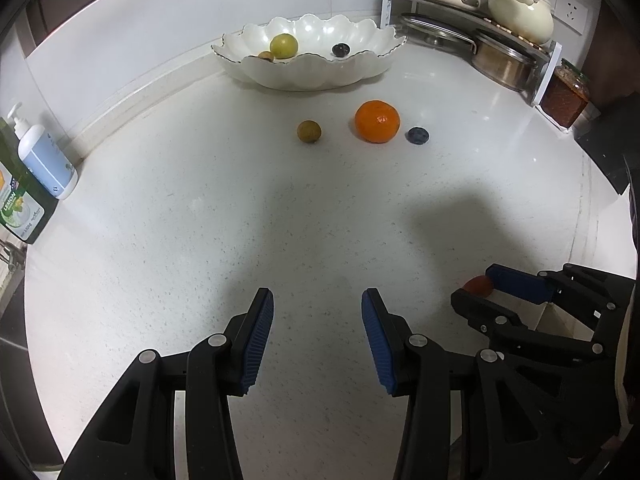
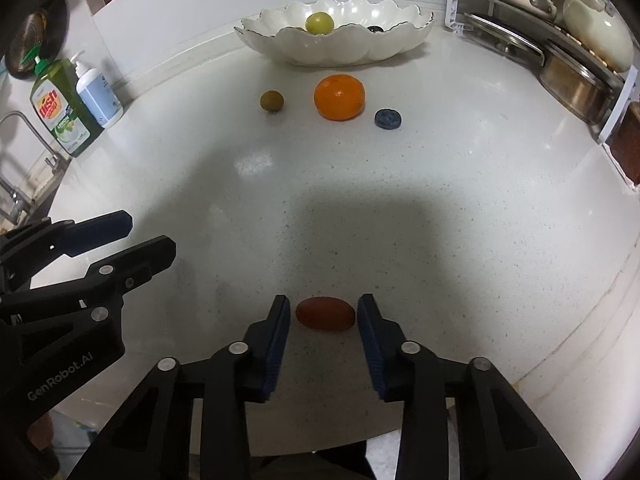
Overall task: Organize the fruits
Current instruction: 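Lower the right tool onto the red oval fruit and close on it, then move the left tool to the orange mandarin and close on it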
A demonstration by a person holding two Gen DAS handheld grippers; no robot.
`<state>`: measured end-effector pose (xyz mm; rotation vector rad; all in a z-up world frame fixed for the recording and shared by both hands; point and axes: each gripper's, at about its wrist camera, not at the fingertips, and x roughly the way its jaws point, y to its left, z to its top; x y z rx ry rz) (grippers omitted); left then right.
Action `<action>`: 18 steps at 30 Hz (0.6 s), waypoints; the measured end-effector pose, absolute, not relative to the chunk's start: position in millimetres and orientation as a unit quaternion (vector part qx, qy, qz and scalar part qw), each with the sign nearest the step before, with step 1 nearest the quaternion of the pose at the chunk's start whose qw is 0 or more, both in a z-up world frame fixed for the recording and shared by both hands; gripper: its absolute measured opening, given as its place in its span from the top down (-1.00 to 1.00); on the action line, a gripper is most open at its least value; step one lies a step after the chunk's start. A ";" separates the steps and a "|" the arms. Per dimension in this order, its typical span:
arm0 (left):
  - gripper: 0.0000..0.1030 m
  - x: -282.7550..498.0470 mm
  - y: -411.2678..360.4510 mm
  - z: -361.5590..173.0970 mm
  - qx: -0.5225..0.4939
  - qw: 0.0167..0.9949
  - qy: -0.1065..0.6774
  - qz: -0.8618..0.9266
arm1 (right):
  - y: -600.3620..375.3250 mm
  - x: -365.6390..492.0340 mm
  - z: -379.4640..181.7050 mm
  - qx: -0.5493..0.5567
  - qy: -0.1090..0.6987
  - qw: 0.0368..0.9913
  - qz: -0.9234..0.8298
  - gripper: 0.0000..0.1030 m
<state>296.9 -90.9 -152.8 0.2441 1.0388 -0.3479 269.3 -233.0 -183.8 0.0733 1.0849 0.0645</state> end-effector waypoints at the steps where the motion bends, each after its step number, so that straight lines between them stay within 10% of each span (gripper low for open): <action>1: 0.12 296.9 -91.3 -152.7 0.115 0.847 0.493 -0.165 | -233.3 268.9 -183.4 0.033 0.516 0.856 0.030 0.39; 18: 0.12 307.6 -109.1 -140.9 0.101 0.851 0.481 -0.185 | -249.3 275.7 -162.4 0.047 0.492 0.869 0.022 0.44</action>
